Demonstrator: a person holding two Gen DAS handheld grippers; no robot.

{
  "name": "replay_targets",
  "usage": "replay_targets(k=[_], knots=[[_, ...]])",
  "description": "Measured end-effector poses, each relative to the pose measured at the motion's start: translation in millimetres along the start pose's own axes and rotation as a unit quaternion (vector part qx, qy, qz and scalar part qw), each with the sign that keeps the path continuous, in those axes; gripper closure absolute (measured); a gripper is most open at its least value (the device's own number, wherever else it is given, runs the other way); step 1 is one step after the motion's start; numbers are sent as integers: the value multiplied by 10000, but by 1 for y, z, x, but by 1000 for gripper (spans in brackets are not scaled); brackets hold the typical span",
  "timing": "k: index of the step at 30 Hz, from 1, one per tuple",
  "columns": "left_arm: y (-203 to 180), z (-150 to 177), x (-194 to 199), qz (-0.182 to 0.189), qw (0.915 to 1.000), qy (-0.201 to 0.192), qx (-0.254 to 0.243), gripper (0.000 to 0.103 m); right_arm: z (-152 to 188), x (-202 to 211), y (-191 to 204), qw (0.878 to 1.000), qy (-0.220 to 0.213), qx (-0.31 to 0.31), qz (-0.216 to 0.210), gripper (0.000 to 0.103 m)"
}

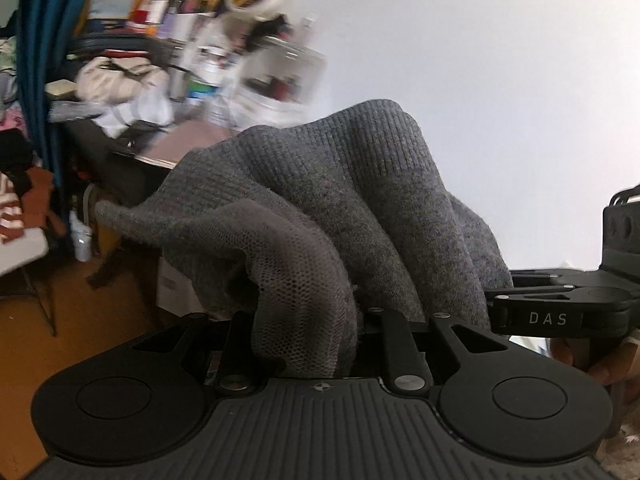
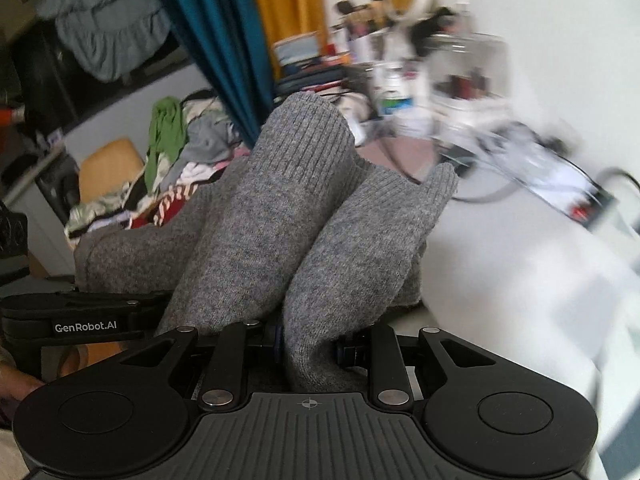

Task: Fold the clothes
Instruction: 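Carry the held sweater with both grippers over to the wooden chair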

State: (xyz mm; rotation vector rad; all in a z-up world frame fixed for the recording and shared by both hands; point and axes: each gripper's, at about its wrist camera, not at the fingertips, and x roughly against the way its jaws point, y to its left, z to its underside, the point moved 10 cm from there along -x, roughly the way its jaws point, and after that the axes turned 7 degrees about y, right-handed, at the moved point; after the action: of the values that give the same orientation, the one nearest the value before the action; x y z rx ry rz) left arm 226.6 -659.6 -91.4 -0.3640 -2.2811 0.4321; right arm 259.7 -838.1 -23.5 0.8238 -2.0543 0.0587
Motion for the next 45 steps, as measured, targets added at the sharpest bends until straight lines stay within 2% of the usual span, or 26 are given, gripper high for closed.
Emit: replay_targets(k=[6, 9, 15, 19, 24, 29, 37, 45], knots=[[122, -46, 59, -319, 9992, -137, 180, 82, -70, -75, 103, 9977, 187, 244, -602, 82], [173, -56, 90, -670, 9964, -261, 445, 82, -98, -113, 153, 9939, 321, 457, -951, 82], [265, -61, 143, -1324, 9840, -519, 1069, 82, -136, -180, 243, 9789, 678, 974, -1666, 82], [322, -63, 165, -1706, 9735, -552, 1419, 82, -159, -226, 294, 9689, 904, 1209, -1960, 82], [385, -79, 181, -2029, 9645, -526, 1607, 82, -190, -279, 337, 9591, 1085, 1297, -2270, 82], [452, -111, 188, -2222, 9588, -458, 1712, 82, -247, -345, 374, 9550, 1102, 1207, -2477, 82], [539, -171, 194, -2387, 9572, -200, 1625, 82, -316, -417, 413, 9508, 1223, 1182, -2588, 82], [612, -195, 205, -2255, 9586, -197, 1726, 82, -356, -480, 459, 9540, 1292, 1198, -2425, 82]])
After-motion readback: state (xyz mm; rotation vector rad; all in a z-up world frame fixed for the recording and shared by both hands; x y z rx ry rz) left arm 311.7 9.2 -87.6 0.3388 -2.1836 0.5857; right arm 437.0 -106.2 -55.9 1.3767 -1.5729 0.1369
